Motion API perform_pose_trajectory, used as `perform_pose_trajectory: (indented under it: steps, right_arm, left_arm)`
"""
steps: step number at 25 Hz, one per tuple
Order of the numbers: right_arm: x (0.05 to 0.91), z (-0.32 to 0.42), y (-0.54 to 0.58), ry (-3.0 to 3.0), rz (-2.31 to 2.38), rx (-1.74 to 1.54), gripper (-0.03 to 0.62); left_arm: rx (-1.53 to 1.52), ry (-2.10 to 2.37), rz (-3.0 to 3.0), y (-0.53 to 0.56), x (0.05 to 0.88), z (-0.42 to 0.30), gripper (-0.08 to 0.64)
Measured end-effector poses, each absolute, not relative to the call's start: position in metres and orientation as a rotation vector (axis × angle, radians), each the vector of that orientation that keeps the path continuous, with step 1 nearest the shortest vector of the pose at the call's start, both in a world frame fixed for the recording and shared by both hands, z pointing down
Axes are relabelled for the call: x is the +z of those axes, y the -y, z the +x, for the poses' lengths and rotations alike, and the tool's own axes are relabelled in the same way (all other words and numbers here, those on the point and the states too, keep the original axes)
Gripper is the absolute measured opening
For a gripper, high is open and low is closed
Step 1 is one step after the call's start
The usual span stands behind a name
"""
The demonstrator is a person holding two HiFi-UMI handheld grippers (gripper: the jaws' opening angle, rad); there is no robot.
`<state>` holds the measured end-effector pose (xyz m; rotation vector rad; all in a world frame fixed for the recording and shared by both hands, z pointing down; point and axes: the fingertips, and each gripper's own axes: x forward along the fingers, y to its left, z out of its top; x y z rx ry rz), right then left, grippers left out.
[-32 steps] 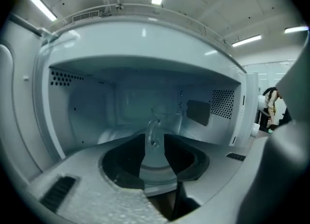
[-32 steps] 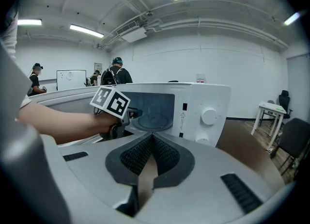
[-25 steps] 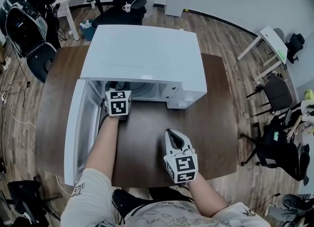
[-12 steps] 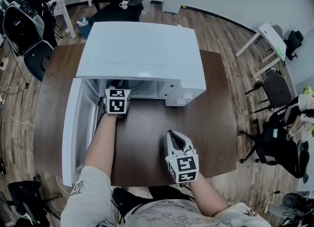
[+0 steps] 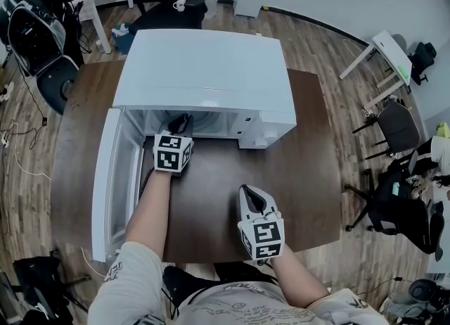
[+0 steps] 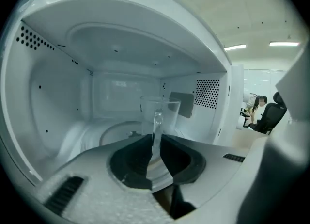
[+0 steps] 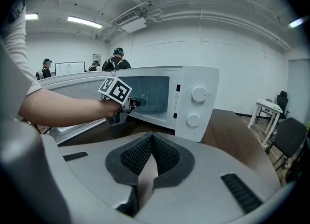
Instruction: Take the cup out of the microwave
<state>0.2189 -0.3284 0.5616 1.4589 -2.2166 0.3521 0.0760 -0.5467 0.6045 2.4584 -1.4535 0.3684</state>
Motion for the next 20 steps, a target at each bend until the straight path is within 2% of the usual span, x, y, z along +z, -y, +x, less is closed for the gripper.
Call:
perform_pose_trajectory:
  steps: [20]
  right_arm:
    - [0.575,0.243,0.313,2.176,1.454,0.371,0.008]
  left_arm:
    - [0.434,1.093,2.743,0.517,0.599,0.133,0.061]
